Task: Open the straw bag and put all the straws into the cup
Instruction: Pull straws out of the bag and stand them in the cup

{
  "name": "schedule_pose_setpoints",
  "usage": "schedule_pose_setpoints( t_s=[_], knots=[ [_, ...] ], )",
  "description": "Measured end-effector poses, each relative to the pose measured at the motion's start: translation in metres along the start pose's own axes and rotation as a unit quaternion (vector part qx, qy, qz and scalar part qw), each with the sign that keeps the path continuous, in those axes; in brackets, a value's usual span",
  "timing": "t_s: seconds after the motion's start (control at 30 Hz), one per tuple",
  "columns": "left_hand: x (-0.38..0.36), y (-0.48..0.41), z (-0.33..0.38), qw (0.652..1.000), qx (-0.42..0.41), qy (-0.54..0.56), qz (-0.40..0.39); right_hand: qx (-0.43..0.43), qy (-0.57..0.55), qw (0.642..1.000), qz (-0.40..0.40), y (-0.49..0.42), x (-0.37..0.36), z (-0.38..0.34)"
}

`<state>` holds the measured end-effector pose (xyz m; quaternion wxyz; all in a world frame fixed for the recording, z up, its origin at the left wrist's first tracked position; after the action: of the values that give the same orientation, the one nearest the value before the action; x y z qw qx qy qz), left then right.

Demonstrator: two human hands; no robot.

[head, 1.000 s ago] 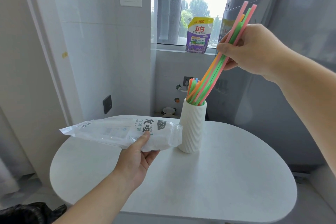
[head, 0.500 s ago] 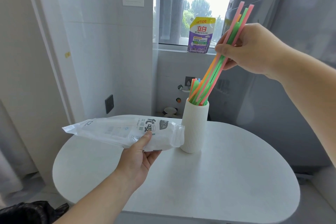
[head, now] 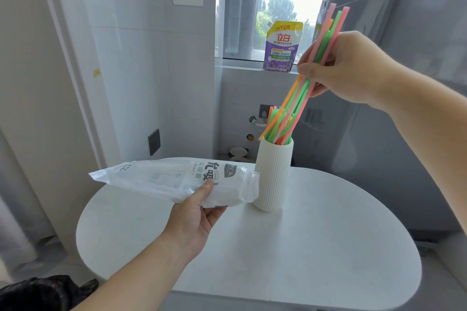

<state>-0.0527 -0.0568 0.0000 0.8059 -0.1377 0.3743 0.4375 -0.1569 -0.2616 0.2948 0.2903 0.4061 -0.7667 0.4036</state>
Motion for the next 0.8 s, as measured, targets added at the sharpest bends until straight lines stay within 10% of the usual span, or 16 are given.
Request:
schedule_pose_setpoints(
  t_s=[0.8],
  knots=[
    [0.003, -0.003, -0.001, 1.0, 0.001, -0.002, -0.005, -0.047, -0.045, 0.998, -0.012, -0.018, 0.0, 0.003]
  ],
)
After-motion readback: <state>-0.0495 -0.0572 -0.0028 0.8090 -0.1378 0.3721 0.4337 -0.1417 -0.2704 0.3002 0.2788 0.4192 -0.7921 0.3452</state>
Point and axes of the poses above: each hand's wrist, its own y-axis away from the middle knuckle, its own x-axis out of the back of the hand, z = x × y, the point moved 8 cm from there along -y, towards the middle knuckle, and after that the axes turned 8 degrees about -z, right-handed, at the moved point
